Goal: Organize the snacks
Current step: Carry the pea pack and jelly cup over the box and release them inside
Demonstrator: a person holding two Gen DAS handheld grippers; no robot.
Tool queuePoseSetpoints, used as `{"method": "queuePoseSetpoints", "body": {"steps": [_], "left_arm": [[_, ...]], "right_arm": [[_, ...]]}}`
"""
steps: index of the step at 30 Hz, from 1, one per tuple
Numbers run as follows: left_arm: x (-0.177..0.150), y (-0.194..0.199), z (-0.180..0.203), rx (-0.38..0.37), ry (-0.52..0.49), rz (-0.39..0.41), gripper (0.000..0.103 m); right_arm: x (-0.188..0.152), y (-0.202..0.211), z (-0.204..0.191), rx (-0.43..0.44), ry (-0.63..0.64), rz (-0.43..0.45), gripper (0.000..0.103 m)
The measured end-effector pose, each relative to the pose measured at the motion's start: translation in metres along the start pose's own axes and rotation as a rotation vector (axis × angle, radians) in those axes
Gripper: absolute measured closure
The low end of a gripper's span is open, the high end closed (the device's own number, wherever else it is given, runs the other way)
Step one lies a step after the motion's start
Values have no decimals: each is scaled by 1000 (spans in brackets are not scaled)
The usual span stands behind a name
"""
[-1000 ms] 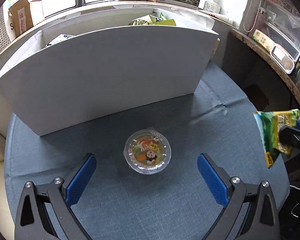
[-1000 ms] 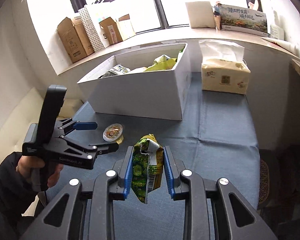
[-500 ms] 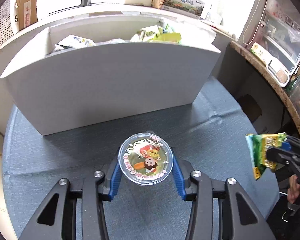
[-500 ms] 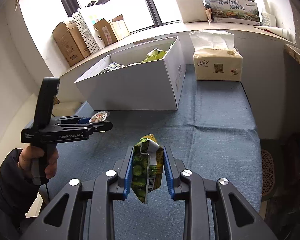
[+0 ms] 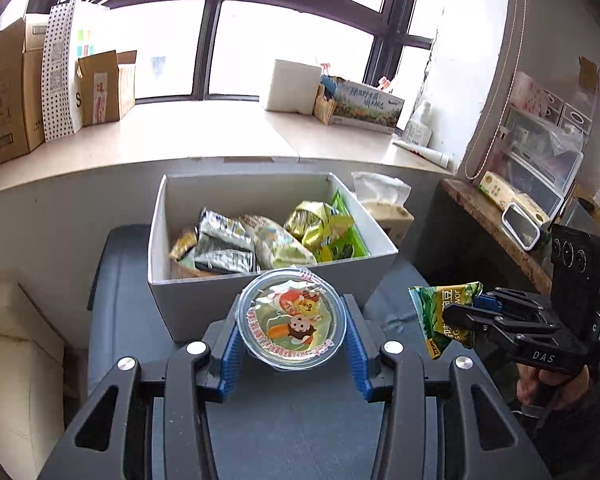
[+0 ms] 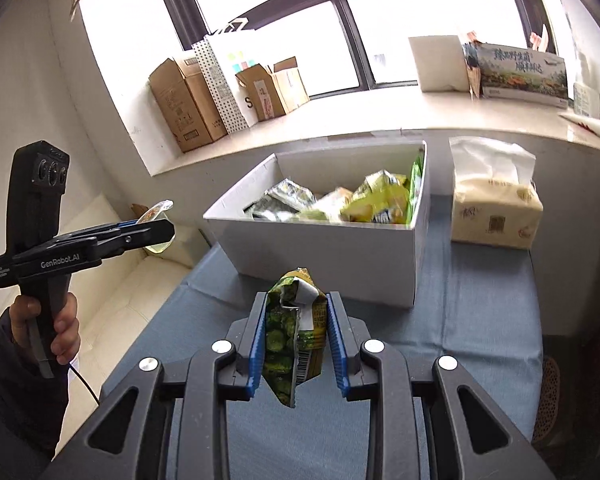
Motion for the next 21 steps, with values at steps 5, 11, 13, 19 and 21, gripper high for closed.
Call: {"method": "queuePoseSetpoints", "body": {"steps": [5, 11, 13, 19, 21], "left_arm": [[49, -14, -27, 26, 9, 37, 54], [94, -76, -65, 84, 14, 13, 54], [101, -99, -74, 93, 21, -15, 54], [110, -156, -95, 141, 14, -69, 46], [109, -170, -104, 158, 33, -104, 0]], "right_arm": [[57, -14, -14, -26, 67, 46, 73], [105, -58, 7, -105, 67, 18, 73], [113, -71, 18, -136, 67, 9, 73], [120, -98, 43, -176, 25, -39, 41], [119, -100, 50, -208, 6, -34, 3]]}}
Point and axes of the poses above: each gripper's, at about its wrist camera, not at the fingertips, and y roughly against the way its jaws point, z to its right, x to its top, the point moved 7 cm from there along -y, roughly the way its jaws point, and after that the axes turned 6 degrees about -y, right-handed, at the moved point
